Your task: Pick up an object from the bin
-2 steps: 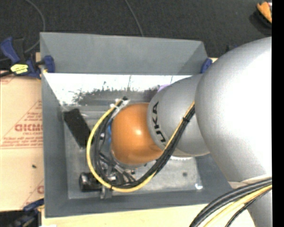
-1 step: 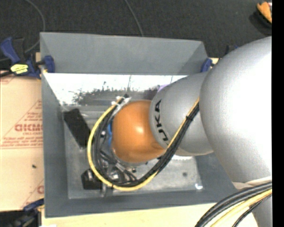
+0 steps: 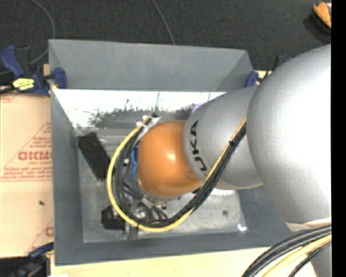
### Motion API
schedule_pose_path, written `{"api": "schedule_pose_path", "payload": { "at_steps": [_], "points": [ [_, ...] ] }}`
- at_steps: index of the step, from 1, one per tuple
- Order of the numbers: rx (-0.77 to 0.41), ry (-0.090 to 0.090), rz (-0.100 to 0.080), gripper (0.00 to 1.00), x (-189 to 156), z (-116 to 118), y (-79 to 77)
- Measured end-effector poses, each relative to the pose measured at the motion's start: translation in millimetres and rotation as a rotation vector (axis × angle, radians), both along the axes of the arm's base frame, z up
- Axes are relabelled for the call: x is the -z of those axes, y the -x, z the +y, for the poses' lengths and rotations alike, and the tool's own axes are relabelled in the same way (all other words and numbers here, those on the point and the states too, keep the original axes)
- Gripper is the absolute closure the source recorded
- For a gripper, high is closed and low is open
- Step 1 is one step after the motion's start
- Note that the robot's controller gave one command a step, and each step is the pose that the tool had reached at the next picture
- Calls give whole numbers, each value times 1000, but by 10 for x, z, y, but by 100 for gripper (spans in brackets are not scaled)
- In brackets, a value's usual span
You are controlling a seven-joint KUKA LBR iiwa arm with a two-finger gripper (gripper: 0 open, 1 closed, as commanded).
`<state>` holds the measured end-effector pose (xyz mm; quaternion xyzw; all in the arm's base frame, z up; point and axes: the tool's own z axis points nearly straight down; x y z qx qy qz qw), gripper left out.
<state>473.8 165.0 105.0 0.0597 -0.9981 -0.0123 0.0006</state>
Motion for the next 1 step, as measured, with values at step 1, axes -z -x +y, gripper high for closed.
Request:
{"api": "schedule_pose_path", "payload": {
  "at_steps": [1],
  "points": [
    [0,1,4,100,-80,-4,10]
  ]
}}
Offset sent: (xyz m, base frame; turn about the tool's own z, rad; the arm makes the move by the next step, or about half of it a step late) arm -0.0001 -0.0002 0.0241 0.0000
